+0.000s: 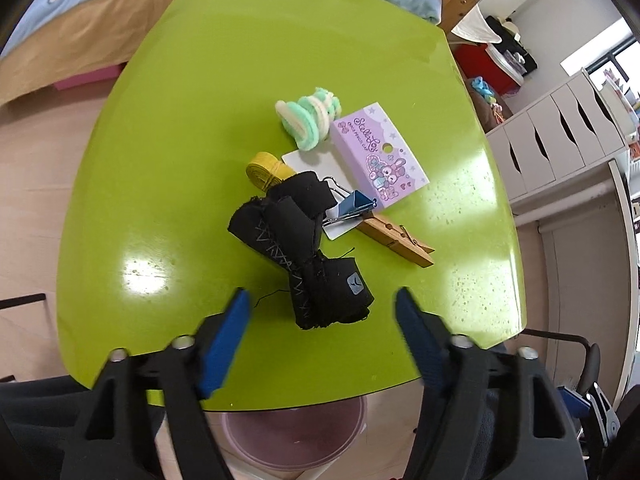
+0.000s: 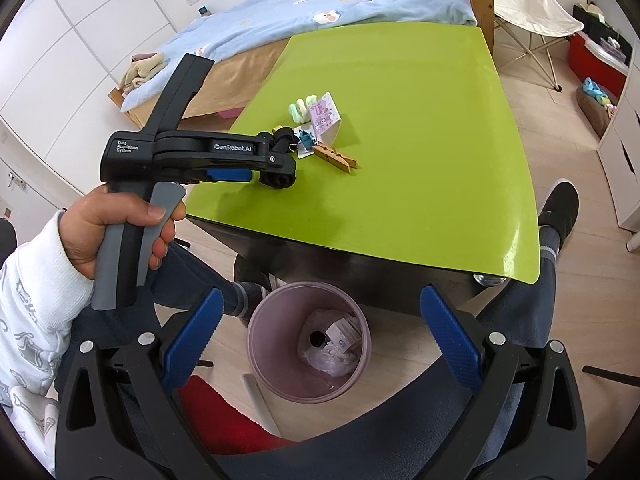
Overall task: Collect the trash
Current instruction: 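Reach the left gripper to the black fabric on the table and grasp it, then grasp the wooden clothespin with the right gripper while the left gripper holds the fabric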
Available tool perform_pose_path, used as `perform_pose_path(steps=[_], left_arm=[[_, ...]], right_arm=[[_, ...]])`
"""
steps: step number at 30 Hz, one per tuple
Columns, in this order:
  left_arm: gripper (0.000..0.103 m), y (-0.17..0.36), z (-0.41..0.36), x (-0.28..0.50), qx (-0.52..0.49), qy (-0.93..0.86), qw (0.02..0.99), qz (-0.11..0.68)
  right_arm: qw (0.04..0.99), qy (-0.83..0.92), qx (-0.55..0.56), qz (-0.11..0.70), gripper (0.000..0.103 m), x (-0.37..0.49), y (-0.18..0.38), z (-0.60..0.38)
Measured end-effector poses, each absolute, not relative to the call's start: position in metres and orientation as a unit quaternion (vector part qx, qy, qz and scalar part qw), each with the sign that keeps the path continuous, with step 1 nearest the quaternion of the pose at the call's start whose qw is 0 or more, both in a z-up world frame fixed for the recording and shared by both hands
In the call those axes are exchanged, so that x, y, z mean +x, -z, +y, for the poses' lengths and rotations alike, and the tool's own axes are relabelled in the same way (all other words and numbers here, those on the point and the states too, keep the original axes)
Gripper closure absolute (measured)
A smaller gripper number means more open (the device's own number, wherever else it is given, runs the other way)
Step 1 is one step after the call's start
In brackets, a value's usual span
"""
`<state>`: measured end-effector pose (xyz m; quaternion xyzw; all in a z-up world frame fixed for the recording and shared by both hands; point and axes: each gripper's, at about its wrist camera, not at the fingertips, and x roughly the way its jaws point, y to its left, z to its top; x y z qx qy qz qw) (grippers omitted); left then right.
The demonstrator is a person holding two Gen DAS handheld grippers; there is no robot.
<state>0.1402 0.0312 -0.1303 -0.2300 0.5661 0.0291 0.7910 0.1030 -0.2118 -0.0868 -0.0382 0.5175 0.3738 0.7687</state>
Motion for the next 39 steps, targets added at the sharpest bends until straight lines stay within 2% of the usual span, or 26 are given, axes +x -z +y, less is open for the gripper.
perform_pose_path(steps=[3,8,17,26,35,38,39], left_arm=[[0.068,0.130,0.030,0.138,-0.231,-0.019,0.792,0.565],[0.078,0.121,0.029,0.134,-0.207,-0.011,0.805,0.555],[0.079,0.101,0.033,0.125,-0.156,0.000,0.830,0.536],[0.079,0.083,0.040,0.116,-0.119,0.007,0.845,0.521],[0.079,0.076,0.043,0.104,-0.090,0.013,0.852,0.516],[0.079,0.076,0.046,0.100,-0.087,0.018,0.852,0.516],[0.079,0.076,0.046,0.100,-0.086,0.019,0.852,0.516]], right_arm=[[0.768,-0.375,-0.039,0.518,0.006,0.103,0.088,-0.211],[0.769,-0.374,-0.042,0.517,0.006,0.104,0.089,-0.208],[0.772,-0.381,-0.063,0.504,0.006,0.118,0.084,-0.191],[0.766,-0.412,-0.130,0.476,0.006,0.150,0.080,-0.150],[0.732,-0.442,-0.201,0.479,0.006,0.192,0.109,-0.105],[0.718,-0.445,-0.217,0.489,0.014,0.202,0.124,-0.093],[0.716,-0.445,-0.222,0.491,0.022,0.204,0.127,-0.090]])
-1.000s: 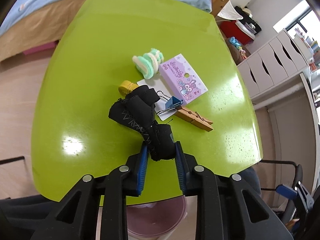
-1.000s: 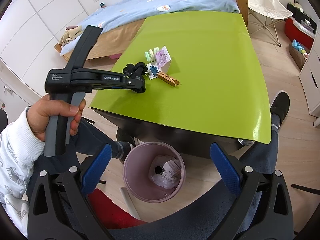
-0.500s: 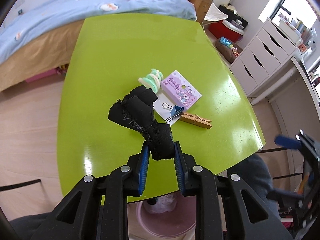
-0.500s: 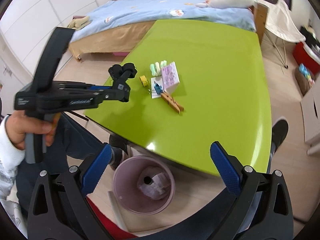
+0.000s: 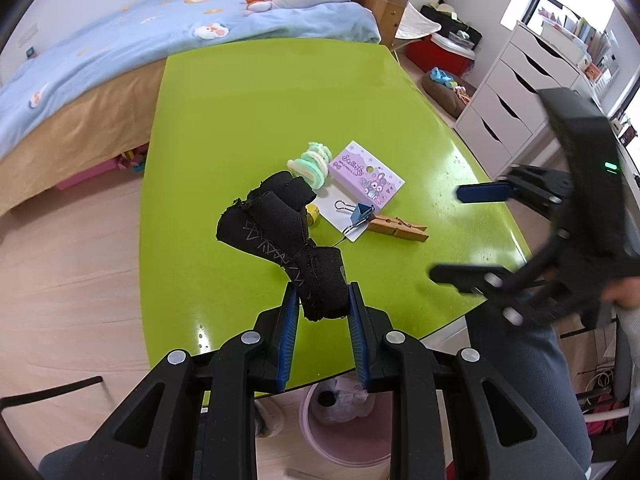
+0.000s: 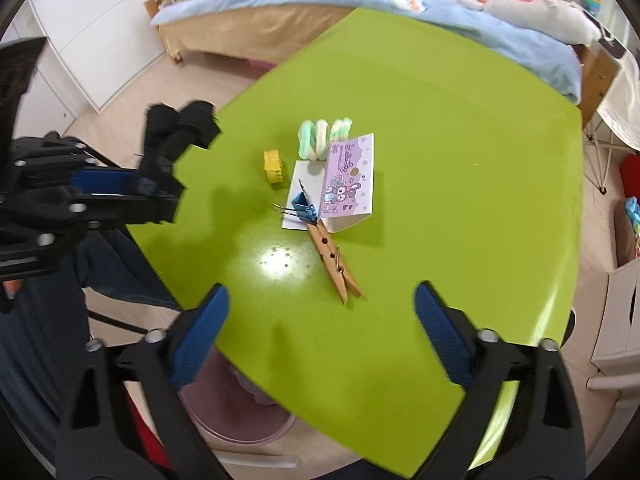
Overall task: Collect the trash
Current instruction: 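Grasp the wooden clothespin with the right gripper while the left gripper holds the fabric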
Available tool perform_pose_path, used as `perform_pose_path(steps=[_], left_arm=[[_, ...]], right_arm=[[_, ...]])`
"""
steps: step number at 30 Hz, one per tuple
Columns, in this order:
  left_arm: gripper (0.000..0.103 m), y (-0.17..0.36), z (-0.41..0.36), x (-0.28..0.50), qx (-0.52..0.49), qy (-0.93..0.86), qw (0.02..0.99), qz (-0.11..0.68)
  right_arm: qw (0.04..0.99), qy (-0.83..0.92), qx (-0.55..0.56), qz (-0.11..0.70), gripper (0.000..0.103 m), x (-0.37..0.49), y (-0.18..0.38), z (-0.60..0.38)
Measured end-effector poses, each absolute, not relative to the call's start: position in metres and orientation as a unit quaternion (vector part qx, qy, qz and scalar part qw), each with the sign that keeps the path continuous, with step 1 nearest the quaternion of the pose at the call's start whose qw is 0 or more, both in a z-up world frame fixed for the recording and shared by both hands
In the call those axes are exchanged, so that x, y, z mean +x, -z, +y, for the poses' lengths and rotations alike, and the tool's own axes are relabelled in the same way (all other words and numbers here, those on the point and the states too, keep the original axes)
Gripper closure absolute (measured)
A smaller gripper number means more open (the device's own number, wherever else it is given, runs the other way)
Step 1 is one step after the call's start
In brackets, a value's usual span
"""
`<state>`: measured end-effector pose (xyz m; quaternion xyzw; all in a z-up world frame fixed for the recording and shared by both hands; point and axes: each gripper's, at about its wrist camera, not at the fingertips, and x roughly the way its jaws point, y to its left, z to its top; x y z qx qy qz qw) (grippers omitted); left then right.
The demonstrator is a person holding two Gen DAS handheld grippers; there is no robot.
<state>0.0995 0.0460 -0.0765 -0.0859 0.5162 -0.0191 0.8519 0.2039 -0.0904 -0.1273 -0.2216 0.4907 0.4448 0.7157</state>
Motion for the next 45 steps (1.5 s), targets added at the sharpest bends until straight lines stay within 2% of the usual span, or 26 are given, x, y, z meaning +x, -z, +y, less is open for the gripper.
perform_pose_path(steps=[4,11,12,15,27,45], left_arm=[[0.079,0.078,0.048,0.097,-0.082,0.025,0.851,0.517],[0.079,0.080,0.048,0.094,-0.080,0.031,0.850,0.519],[0.079,0.080,0.048,0.094,-0.080,0.032,0.850,0.519],[0.079,0.080,0.047,0.094,-0.079,0.037,0.850,0.519],[0.079,0.075,0.038,0.084,-0.071,0.045,0.855,0.512],[0.079,0.055,0.010,0.034,-0.054,0.068,0.866,0.492]], right_arm=[[0.705,-0.444,-0.243,0.496,0.043,0.209,0.141,-0.080],[0.704,-0.434,-0.253,0.502,0.068,0.213,0.150,-0.074],[0.702,-0.433,-0.257,0.504,0.076,0.213,0.151,-0.072],[0.703,-0.431,-0.260,0.503,0.090,0.212,0.152,-0.073],[0.723,-0.434,-0.213,0.493,0.091,0.185,0.124,-0.104],[0.751,-0.455,-0.161,0.451,0.091,0.096,0.066,-0.155]])
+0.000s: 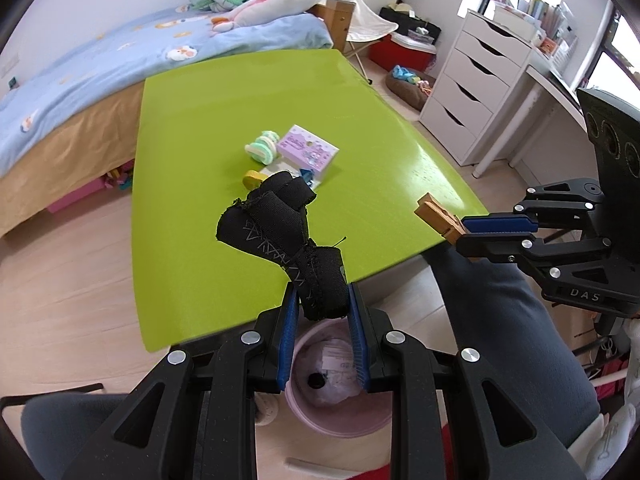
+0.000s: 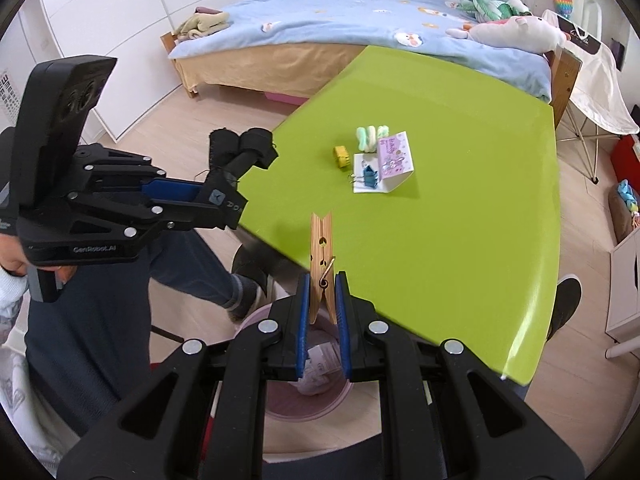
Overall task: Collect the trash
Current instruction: 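Grasp the wooden clothespin with the right gripper while the left gripper holds the fabric, then open both grippers over the pink bin, dropping the clothespin and black fabric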
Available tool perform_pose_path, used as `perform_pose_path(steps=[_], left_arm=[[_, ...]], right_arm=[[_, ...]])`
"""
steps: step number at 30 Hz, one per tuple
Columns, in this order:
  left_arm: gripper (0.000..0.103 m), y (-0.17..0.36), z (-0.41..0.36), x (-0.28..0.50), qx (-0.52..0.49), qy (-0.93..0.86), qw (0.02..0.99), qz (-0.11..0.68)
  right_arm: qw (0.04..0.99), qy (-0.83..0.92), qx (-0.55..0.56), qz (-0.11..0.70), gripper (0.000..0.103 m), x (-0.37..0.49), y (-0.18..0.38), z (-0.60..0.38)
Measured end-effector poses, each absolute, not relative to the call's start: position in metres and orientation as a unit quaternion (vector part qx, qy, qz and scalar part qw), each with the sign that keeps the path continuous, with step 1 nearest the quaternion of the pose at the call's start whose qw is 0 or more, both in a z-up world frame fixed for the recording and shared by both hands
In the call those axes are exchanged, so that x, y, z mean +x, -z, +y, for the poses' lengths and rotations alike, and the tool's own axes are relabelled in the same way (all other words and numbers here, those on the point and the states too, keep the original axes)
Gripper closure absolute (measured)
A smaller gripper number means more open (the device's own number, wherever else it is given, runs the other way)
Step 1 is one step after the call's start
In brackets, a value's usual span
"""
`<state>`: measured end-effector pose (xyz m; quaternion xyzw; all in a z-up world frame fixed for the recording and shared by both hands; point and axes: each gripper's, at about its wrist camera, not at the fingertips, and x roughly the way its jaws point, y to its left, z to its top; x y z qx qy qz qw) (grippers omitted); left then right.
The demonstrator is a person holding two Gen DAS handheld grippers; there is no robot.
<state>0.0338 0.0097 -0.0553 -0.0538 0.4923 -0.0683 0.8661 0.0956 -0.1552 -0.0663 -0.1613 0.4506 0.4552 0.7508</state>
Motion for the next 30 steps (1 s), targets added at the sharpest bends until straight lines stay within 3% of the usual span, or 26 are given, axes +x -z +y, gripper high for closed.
perform_pose_path(steps=[26,27,28,30], left_arm=[[0.079,0.049,-0.007,-0.019,-0.056,0.104,0.864,0.489],[0.079,0.049,-0.008,-0.020,-0.056,0.105,0.864,0.489],[0.079,0.049,-0.008,-0.020,-0.057,0.107,0.864,0.489],[0.079,0.049,-0.009,-0.021,-0.056,0.108,0.864,0.489]], right_arm=[[0.708,-0.492,-0.142,0.488,0.088,0.039,0.093,-0.168],[0.708,-0.490,-0.142,0.489,0.074,0.040,0.093,-0.168],[0.711,-0.487,-0.142,0.488,0.049,0.041,0.093,-0.168],[0.719,-0.481,-0.130,0.484,0.028,0.042,0.092,-0.171]])
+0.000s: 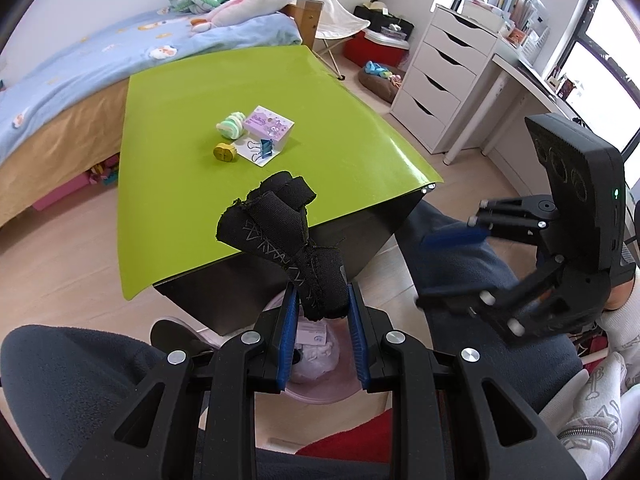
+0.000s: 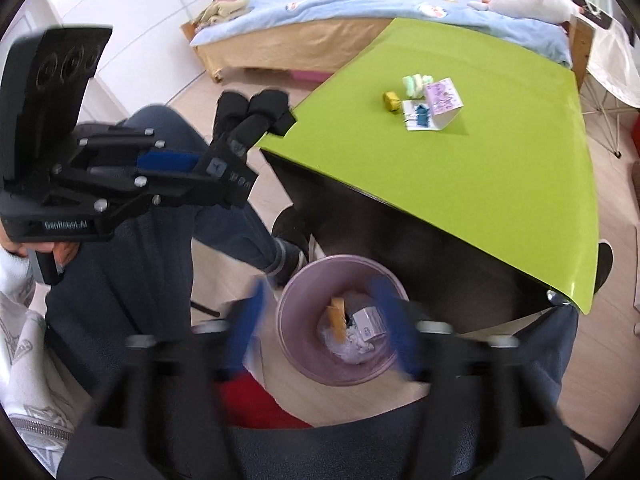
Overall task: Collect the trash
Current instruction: 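Open both grippers over the pink bin, dropping the clothespin and black fabric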
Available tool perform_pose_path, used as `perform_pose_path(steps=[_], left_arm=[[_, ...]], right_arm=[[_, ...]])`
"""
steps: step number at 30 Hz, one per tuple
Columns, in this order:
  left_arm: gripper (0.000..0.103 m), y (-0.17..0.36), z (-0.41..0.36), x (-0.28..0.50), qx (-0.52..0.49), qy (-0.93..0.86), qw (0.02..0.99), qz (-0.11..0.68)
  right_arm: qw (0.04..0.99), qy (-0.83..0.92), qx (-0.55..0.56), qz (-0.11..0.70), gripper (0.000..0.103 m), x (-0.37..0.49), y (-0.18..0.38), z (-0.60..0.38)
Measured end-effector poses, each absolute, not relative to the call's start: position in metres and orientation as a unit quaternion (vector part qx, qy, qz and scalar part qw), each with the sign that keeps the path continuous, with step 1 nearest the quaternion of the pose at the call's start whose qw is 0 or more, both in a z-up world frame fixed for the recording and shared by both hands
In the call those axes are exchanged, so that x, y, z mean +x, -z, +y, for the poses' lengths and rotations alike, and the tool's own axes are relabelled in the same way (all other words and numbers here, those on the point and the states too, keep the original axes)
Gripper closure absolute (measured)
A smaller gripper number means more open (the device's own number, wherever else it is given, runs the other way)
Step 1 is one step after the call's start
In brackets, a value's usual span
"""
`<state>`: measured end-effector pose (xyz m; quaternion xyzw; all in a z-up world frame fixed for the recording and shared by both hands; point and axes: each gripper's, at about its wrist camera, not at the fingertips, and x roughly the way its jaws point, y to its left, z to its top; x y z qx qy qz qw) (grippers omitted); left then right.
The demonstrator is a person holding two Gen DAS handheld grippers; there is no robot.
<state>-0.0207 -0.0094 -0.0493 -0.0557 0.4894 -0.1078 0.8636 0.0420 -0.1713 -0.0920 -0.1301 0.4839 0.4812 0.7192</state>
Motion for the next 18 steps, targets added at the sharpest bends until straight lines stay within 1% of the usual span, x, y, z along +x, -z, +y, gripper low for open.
perform_pose_path(steps=[1,3,9,16,18], left_arm=[[0.079,0.050,-0.010,-0.021,-0.055,0.109,0.863,0.490],[0.079,0.050,-0.012,-0.021,-0.053,0.112,0.862,0.492],[0.079,0.052,-0.022,-0.022,-0.041,0.129,0.856,0.499],[0.079,0.052,-0.035,-0.022,-0.030,0.151,0.848,0.507],[0.077,0.052,-0.038,-0.022,-0.027,0.157,0.846,0.509]], right_arm=[[0.722,-0.480,-0.123,0.483,0.017,0.043,0.091,-0.173],[0.731,-0.471,-0.111,0.482,0.011,0.045,0.087,-0.177],[0.750,-0.441,-0.095,0.484,0.008,0.052,0.078,-0.191],[0.765,-0.419,-0.071,0.485,0.007,0.059,0.072,-0.211],[0.767,-0.416,-0.065,0.484,0.007,0.060,0.072,-0.215]])
